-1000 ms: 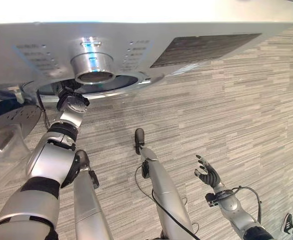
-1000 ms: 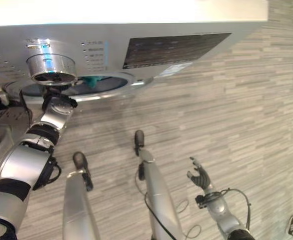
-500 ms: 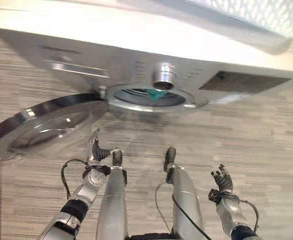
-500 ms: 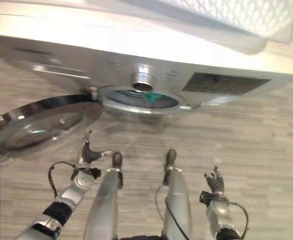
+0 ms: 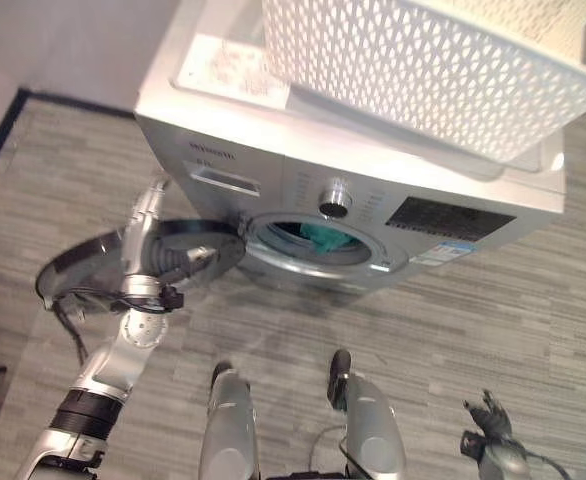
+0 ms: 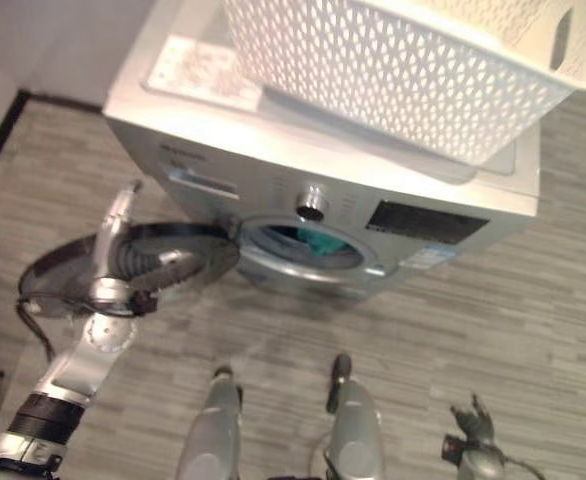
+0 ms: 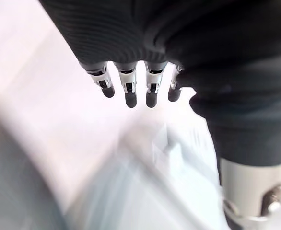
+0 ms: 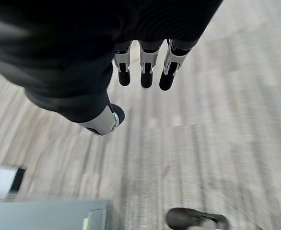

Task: Grab the laundry basket,head to the washer,open it,put in the laundry and shut it.

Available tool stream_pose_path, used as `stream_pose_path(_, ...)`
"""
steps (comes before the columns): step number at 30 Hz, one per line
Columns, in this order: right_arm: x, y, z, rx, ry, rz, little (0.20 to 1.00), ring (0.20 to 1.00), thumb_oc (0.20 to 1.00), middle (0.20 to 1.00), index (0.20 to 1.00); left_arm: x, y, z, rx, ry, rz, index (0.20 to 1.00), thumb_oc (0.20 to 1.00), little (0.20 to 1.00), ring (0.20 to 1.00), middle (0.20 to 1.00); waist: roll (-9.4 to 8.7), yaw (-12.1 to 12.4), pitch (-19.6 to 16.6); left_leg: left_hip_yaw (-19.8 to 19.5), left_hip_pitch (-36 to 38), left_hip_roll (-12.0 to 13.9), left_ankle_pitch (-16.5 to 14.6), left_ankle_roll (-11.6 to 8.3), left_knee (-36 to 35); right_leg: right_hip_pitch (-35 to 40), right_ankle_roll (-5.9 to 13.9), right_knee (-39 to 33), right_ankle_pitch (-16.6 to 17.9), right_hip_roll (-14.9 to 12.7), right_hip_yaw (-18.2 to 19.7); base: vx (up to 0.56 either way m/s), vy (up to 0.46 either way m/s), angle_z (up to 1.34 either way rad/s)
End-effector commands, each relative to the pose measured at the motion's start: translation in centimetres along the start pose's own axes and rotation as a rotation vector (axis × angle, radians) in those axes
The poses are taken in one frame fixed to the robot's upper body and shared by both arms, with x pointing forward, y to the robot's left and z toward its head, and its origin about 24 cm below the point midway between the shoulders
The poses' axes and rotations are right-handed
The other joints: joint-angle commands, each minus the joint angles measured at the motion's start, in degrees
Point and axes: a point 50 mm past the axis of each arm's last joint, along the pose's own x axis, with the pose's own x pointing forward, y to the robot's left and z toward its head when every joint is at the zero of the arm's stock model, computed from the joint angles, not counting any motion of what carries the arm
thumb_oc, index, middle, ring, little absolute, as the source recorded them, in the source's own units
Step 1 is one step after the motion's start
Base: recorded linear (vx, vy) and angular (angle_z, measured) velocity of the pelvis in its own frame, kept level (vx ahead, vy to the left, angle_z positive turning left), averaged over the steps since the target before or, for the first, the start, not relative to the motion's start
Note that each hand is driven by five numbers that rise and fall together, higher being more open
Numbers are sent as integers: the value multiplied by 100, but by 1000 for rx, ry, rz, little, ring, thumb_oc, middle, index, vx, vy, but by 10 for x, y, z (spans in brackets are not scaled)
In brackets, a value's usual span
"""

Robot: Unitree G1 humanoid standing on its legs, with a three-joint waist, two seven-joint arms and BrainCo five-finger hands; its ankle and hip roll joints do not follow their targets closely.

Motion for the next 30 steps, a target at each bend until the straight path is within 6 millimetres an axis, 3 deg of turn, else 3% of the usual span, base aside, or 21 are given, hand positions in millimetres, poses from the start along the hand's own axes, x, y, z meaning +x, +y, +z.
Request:
stream_pose_path(1, -4, -11, -14, -7, 50, -7, 1000, 1000, 1000, 1000, 1000, 11, 29, 19, 33, -144, 131, 1000, 1000, 1000, 1000, 1000, -57, -57, -162, 400, 248, -143, -94, 270, -248, -160, 174, -386, 488, -392, 692, 15, 337, 0)
stream_pose_path(2, -4, -13, -15, -20, 61, -16, 1000, 1000, 1000, 1000, 1000, 12, 34, 19, 41, -149, 148, 1000, 1000, 1000, 1000, 1000, -59, -47, -178, 488, 266, -256, -387, 305, -93, -124, 225, -573, 639, -472, 806, 5, 458, 0)
stream_pose_path(5, -5, -17, -20, -73, 86, -26, 1000, 1000, 1000, 1000, 1000, 14, 47, 7, 114, -118, 161, 1000, 1000, 1000, 1000, 1000, -130, -12, -295, 736, 171, -544, -722, 391, 163, 23, 353, -1361, 1388, -703, 1013, 16, 430, -35)
stream_pose_path(6, -5, -16, -21, -116, 86, -8, 1000, 1000, 1000, 1000, 1000, 14, 56, -1, 145, -92, 163, 1000, 1000, 1000, 1000, 1000, -198, -23, -422, 812, 51, -736, -777, 463, 151, 14, 412, -1773, 1740, -870, 1041, 18, 349, -35)
stream_pose_path(7, -5, -15, -21, -117, 86, -7, 1000, 1000, 1000, 1000, 1000, 14, 56, -2, 145, -91, 163, 1000, 1000, 1000, 1000, 1000, -207, -25, -439, 821, 38, -744, -778, 471, 151, 13, 420, -1809, 1768, -877, 1044, -10, 327, -27)
stream_pose_path(8, -4, -13, -19, -137, 83, 9, 1000, 1000, 1000, 1000, 1000, 14, 58, -9, 141, -57, 162, 1000, 1000, 1000, 1000, 1000, -241, -66, -473, 882, -29, -830, -820, 510, 199, -32, 473, -2039, 2192, -933, 1056, -12, 248, -12)
stream_pose_path(10, -6, -7, -22, -176, 82, 54, 1000, 1000, 1000, 1000, 1000, 16, 62, -23, 161, 11, 132, 1000, 1000, 1000, 1000, 1000, -229, -4, -607, 1054, -154, -864, -715, 614, 151, 42, 342, -1748, 1570, -572, 892, -53, 357, -21)
stream_pose_path(11, -6, -6, -21, -210, 71, 72, 1000, 1000, 1000, 1000, 1000, 16, 62, -30, 156, 46, 127, 1000, 1000, 1000, 1000, 1000, -179, -56, -666, 1088, -87, -860, -658, 635, -90, 10, 283, -1719, 1461, -385, 1109, -13, 361, -31)
stream_pose_path(13, -6, 1, -18, -328, 43, 137, 1000, 1000, 1000, 1000, 1000, 15, 66, -51, 170, 142, 124, 1000, 1000, 1000, 1000, 1000, -230, -9, -705, 1287, -49, -911, -435, 727, -307, -27, 222, -1413, 1141, -111, 770, -23, 349, -30)
stream_pose_path(15, -7, 1, -17, -376, 36, 172, 1000, 1000, 1000, 1000, 1000, 17, 65, -64, 157, 210, 91, 1000, 1000, 1000, 1000, 1000, -203, -29, -747, 1368, 33, -992, -113, 787, -839, 47, 90, -923, 750, 264, 941, -106, 297, -43)
stream_pose_path(18, -7, -3, -23, -422, 70, 186, 1000, 1000, 1000, 1000, 1000, 21, 69, -78, 138, 295, 53, 1000, 1000, 1000, 1000, 1000, -190, 50, -824, 1456, 68, -968, 125, 813, -1264, 285, 8, -613, 419, 553, 818, -95, 129, -38)
stream_pose_path(20, -8, -2, -25, -441, 79, 202, 1000, 1000, 1000, 1000, 1000, 25, 61, -86, 149, 336, -16, 1000, 1000, 1000, 1000, 1000, -283, 50, -893, 1394, 47, -1014, 367, 747, -1551, 434, 37, -995, 497, 654, 1032, -52, -27, -25)
stream_pose_path(22, -5, 7, -14, -455, 38, 237, 1000, 1000, 1000, 1000, 1000, 19, 56, -102, 123, 433, -38, 1000, 1000, 1000, 1000, 1000, -328, -71, -885, 1382, -123, -962, 382, 783, -1432, 307, 92, -1149, 635, 667, 1419, -34, -91, 2)
stream_pose_path(24, -3, 11, -7, -441, 8, 242, 1000, 1000, 1000, 1000, 1000, 15, 51, -111, 128, 490, -72, 1000, 1000, 1000, 1000, 1000, -362, -121, -851, 1388, -211, -926, 421, 795, -1427, 248, 99, -1258, 682, 694, 1573, -42, -58, 5)
stream_pose_path(30, -3, 20, 5, -441, -57, 280, 1000, 1000, 1000, 1000, 1000, 3, 32, -118, 61, 562, -140, 1000, 1000, 1000, 1000, 1000, -368, -202, -705, 1260, -336, -952, 570, 810, -1456, 2, 105, -1212, 759, 783, 1965, -61, -62, -4)
